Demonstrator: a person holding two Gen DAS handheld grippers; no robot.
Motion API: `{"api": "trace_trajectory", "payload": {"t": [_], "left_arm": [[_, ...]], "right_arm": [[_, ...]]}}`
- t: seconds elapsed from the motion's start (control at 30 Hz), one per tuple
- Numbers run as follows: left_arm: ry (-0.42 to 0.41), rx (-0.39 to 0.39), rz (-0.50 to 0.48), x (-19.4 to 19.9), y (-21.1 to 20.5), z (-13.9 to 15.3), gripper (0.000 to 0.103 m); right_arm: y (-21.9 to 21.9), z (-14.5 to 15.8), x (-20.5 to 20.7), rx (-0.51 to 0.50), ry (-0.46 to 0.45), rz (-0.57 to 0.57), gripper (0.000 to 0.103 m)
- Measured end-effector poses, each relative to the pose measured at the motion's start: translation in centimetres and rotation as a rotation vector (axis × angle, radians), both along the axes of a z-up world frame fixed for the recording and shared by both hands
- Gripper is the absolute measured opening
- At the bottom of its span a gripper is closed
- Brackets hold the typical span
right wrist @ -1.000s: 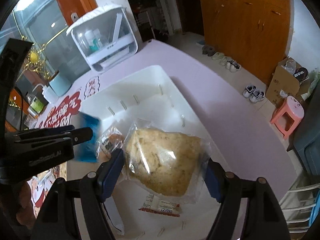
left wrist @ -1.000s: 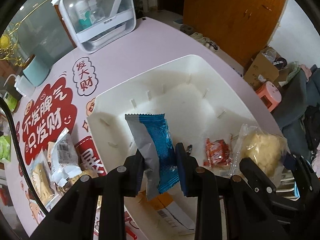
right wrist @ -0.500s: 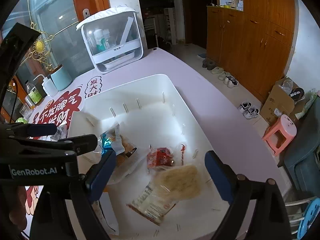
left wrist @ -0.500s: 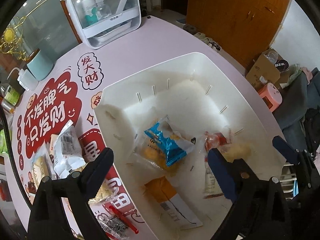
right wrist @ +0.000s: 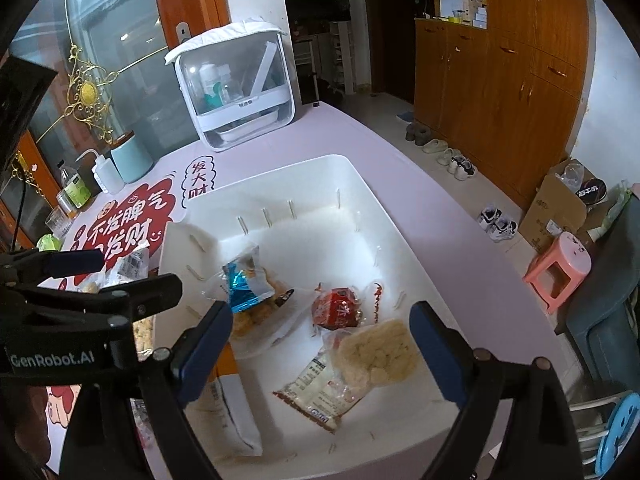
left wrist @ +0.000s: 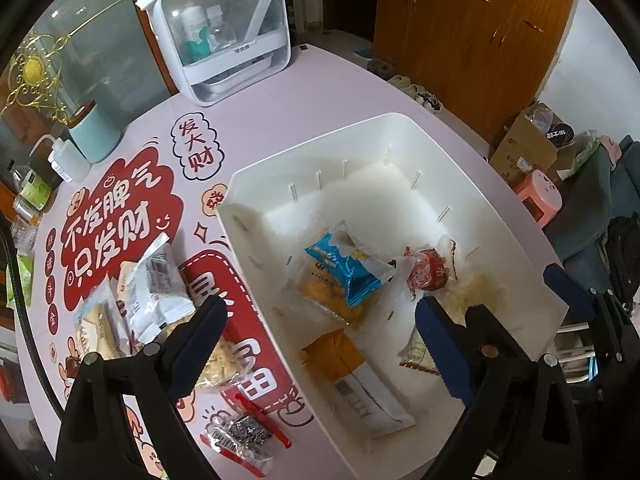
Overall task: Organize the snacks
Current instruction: 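Withdraw both tools from the tray back toward the snack pile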
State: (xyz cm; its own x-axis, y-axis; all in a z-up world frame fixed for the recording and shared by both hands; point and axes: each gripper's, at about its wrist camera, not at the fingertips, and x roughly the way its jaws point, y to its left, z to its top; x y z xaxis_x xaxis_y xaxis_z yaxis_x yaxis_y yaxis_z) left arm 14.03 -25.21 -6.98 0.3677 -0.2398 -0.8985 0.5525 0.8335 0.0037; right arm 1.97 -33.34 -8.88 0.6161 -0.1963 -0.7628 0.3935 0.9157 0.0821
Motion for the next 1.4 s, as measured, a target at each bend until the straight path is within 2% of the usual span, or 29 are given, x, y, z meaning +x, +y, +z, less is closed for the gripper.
{"api": "trace_trajectory", "payload": {"t": [0.5, 0.77, 1.13, 1.4], "left_arm": [[-0.048, -0.056, -0.011, -1.9, 6.0, 3.2, 0.095], [-0.089, -0.09, 0.01, -2.5, 10.7, 5.4, 0.095], [-0.147, -0.107, 0.102, -2.2, 20.3, 6.9, 0.095], [-0.161, -0.108, 0.235, -0.4, 29.5, 6.5, 0.096]], "right_arm": [[4.3, 2.7, -1.3, -0.041, -0.022, -0.037, 0.091], [7.1, 4.9, -2.0, -0.062, -0.07, -0.072, 0.091], [13.2, 6.9, -1.0, -0.07, -0.121, -0.03, 0.091], [19.1, 6.1, 0.4, -0.056, -0.087, 0.082, 0.091]]}}
